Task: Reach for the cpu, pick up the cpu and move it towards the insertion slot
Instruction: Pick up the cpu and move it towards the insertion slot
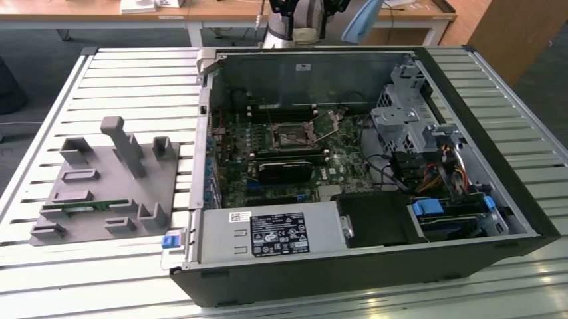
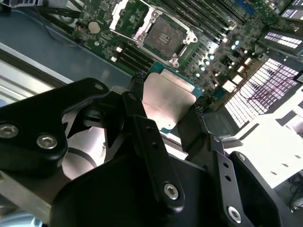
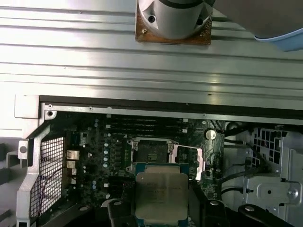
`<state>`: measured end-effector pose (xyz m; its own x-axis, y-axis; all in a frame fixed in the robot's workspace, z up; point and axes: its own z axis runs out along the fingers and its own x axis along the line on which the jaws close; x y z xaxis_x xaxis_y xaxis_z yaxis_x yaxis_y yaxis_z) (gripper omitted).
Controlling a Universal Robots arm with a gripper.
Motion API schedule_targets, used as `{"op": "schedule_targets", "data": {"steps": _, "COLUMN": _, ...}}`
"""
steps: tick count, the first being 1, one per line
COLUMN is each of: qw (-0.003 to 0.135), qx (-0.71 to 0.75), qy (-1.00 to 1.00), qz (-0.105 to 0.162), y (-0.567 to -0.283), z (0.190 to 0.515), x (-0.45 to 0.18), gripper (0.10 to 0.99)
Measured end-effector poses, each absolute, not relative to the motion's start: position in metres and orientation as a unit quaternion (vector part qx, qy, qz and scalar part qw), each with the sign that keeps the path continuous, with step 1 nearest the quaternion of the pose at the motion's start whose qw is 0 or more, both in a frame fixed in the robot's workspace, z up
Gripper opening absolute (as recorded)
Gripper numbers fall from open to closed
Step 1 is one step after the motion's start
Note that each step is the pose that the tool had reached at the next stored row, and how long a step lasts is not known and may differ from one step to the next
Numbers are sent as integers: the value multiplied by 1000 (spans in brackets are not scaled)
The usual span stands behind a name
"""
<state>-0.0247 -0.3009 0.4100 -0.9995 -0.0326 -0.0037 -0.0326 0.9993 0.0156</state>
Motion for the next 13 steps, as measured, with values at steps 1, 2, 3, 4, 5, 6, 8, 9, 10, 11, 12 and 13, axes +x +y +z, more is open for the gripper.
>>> {"op": "schedule_targets", "data": {"steps": 1, "qw": 2, "qx": -16, "qy": 1000, "qz": 8, "y": -300, "z": 410, "x": -23, "gripper": 537}}
{"op": "schedule_targets", "data": {"steps": 2, "qw": 2, "qx": -16, "qy": 1000, "qz": 8, "y": -299, "z": 410, "x": -21, "gripper": 537}}
{"op": "schedule_targets", "data": {"steps": 3, "qw": 2, "qx": -16, "qy": 1000, "qz": 8, "y": -298, "z": 409, "x": -19, "gripper": 537}}
{"op": "schedule_targets", "data": {"steps": 4, "qw": 2, "qx": -16, "qy": 1000, "qz": 8, "y": -297, "z": 409, "x": -18, "gripper": 537}}
{"op": "schedule_targets", "data": {"steps": 5, "qw": 2, "qx": -16, "qy": 1000, "qz": 8, "y": -297, "z": 409, "x": -18, "gripper": 537}}
{"op": "schedule_targets", "data": {"steps": 6, "qw": 2, "qx": -16, "qy": 1000, "qz": 8, "y": -297, "z": 409, "x": -18, "gripper": 537}}
{"op": "schedule_targets", "data": {"steps": 8, "qw": 2, "qx": -16, "qy": 1000, "qz": 8, "y": -297, "z": 409, "x": -18, "gripper": 537}}
{"op": "schedule_targets", "data": {"steps": 9, "qw": 2, "qx": -16, "qy": 1000, "qz": 8, "y": -297, "z": 409, "x": -18, "gripper": 537}}
{"op": "schedule_targets", "data": {"steps": 10, "qw": 2, "qx": -16, "qy": 1000, "qz": 8, "y": -297, "z": 409, "x": -18, "gripper": 537}}
{"op": "schedule_targets", "data": {"steps": 11, "qw": 2, "qx": -16, "qy": 1000, "qz": 8, "y": -297, "z": 409, "x": -18, "gripper": 537}}
{"op": "schedule_targets", "data": {"steps": 12, "qw": 2, "qx": -16, "qy": 1000, "qz": 8, "y": -297, "z": 409, "x": -18, "gripper": 537}}
{"op": "schedule_targets", "data": {"steps": 13, "qw": 2, "qx": -16, "qy": 1000, "qz": 8, "y": -297, "z": 409, "x": -18, "gripper": 537}}
